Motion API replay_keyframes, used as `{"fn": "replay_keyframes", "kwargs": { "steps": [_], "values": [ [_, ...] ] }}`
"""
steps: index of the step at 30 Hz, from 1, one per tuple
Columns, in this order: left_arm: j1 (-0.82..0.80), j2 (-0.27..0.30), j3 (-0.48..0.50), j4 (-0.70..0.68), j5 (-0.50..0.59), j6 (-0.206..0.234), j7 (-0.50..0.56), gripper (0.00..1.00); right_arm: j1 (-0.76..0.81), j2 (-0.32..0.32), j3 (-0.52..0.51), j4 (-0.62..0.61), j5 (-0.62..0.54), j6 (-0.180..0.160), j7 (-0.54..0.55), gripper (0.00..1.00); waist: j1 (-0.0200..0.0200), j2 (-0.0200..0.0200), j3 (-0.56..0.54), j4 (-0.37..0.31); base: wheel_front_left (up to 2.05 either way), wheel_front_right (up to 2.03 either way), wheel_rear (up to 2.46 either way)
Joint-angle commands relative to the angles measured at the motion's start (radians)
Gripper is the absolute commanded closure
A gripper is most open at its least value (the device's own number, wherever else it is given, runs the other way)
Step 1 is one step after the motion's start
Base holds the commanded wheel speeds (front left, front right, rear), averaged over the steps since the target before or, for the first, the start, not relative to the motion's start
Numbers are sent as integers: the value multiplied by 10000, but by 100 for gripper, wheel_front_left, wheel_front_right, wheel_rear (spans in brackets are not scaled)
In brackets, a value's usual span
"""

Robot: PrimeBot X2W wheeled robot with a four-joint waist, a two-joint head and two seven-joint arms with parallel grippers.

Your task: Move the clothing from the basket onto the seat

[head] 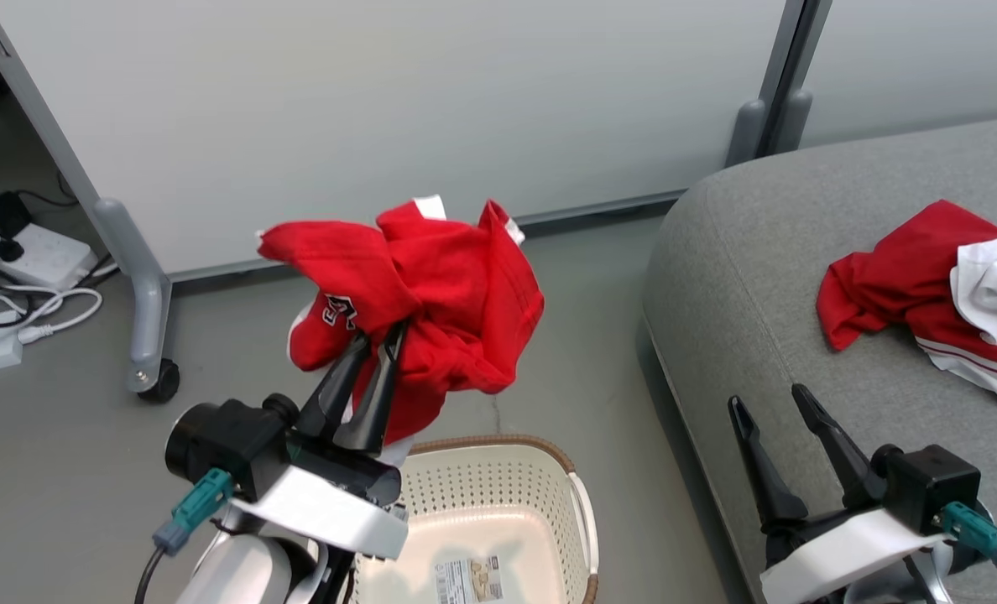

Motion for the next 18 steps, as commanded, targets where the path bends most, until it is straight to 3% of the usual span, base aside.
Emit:
{"fn": "replay_keyframes", "kwargs": {
  "steps": [1, 18],
  "values": [
    [160, 68, -11, -193, -59, 67, 66, 100, 144, -7, -54, -88, -61, 2, 68, 0, 0, -1, -153, 14, 0, 0, 0],
    [374, 192, -133, -826, -202, 180, 331, 100, 281, 121, -103, -380, -162, 4, 289, 0, 0, -1, -187, 121, 0, 0, 0]
  ]
}}
